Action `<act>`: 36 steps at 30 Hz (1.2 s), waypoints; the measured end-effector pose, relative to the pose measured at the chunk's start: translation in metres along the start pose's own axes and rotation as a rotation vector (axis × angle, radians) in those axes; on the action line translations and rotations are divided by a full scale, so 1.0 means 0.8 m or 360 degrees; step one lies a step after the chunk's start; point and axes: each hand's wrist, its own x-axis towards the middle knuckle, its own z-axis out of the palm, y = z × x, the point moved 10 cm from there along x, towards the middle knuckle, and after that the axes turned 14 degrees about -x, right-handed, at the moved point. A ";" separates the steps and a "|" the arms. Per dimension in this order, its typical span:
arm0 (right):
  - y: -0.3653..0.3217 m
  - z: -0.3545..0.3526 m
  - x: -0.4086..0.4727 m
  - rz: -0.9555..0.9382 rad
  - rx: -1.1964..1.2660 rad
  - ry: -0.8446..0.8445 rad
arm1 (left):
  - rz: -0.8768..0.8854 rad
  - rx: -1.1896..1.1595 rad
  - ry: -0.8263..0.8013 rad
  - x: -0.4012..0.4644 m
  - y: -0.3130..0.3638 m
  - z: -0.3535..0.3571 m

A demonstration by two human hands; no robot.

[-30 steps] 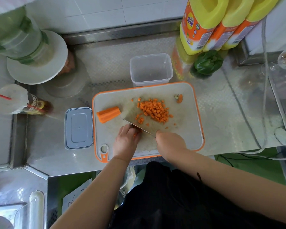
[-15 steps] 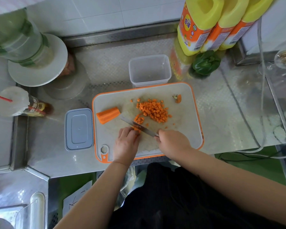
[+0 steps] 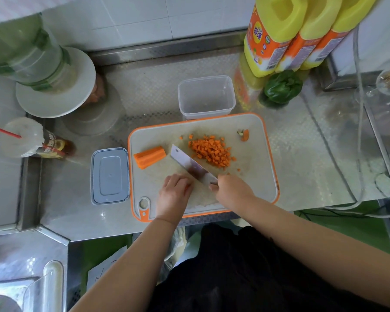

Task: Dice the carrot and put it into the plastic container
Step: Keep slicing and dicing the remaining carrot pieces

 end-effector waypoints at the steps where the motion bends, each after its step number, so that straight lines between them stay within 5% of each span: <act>1: 0.004 -0.001 0.000 0.0013 0.0053 0.0003 | -0.0004 0.0018 -0.0001 -0.001 0.000 -0.001; 11: -0.018 -0.011 -0.024 -0.0214 -0.0195 0.0260 | 0.0023 0.0108 -0.0047 -0.008 0.009 -0.011; 17: -0.021 0.004 -0.018 -0.0127 -0.0379 0.0166 | -0.0045 0.0011 0.0000 -0.008 0.000 -0.006; 27: -0.008 0.005 0.000 0.0053 0.0102 0.0013 | 0.0087 0.0010 0.0052 -0.009 0.006 -0.010; 36: -0.029 -0.006 -0.032 -0.0192 -0.0177 0.0206 | 0.0009 0.0066 -0.0011 -0.019 0.005 -0.015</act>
